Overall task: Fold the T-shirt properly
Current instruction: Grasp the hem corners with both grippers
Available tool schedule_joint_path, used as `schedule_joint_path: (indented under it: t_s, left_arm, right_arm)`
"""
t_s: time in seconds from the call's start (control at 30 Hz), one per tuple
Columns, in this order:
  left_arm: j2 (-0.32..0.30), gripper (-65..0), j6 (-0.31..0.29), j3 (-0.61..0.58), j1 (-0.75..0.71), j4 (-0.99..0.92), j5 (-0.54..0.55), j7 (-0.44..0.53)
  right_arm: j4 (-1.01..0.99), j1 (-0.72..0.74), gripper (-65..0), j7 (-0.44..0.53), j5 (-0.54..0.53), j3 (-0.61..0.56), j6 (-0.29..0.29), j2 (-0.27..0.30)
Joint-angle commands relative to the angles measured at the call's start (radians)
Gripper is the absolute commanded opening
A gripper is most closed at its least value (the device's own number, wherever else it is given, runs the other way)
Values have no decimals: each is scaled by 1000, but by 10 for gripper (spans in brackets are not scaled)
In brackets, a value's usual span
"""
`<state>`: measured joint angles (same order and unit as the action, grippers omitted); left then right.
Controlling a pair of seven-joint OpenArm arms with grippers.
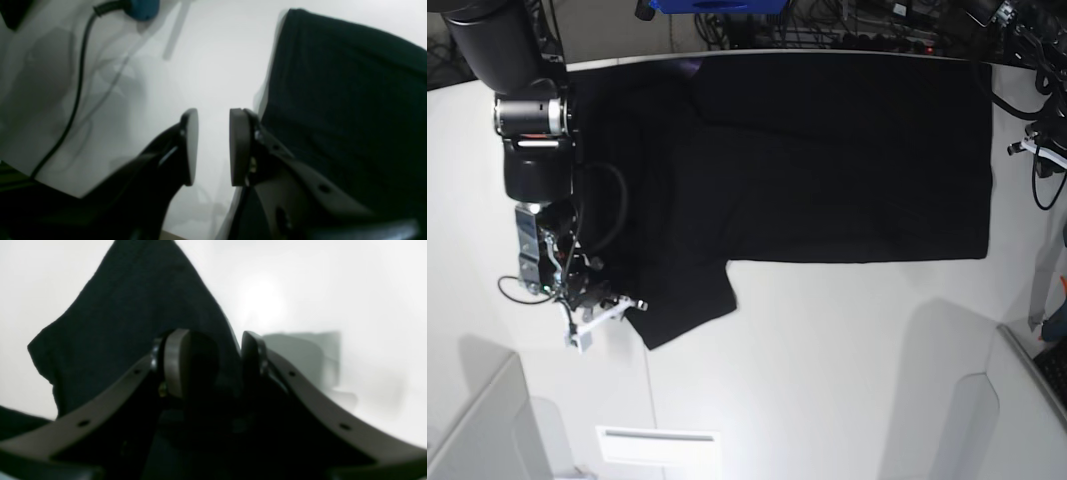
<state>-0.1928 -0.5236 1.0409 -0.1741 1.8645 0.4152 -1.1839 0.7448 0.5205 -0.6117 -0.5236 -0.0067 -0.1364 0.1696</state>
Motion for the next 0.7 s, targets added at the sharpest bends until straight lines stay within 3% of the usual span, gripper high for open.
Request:
schedule_joint_path:
  t_s: [0.0,0.07,0.13,0.23,0.33,0.4,0.53,0.67]
  left_arm:
    - [-32,-485,4,3,18,-10,3,14]
    - [-53,-477,4,3,48,-50,3,14]
    - [-76,-428,4,2,68,-67,3,14]
    - [-110,-323,6,-35,124,-113,1,20]
    - [-172,-262,35,-169,203,-237,-35,22]
    - [-187,-262,63,-268,282,-340,-100,51]
    - [-179,-262,66,-379,379,-500,-241,212]
    - [-179,-262,64,-480,450,-635,-304,276]
  right_arm:
    - [6,17,-426,-21,-3,1,-4,5]
    - [5,14,-489,-1,-3,3,-4,8]
    - [5,3,-642,11,-3,3,-4,9]
    - [5,3,-650,11,-3,3,-2,11]
    - [5,2,-650,9,-3,4,-2,8]
    - [5,2,-650,8,-5,4,-2,6]
    - [5,3,-650,8,-7,4,-2,6]
    - [6,3,-650,8,-7,4,-2,6]
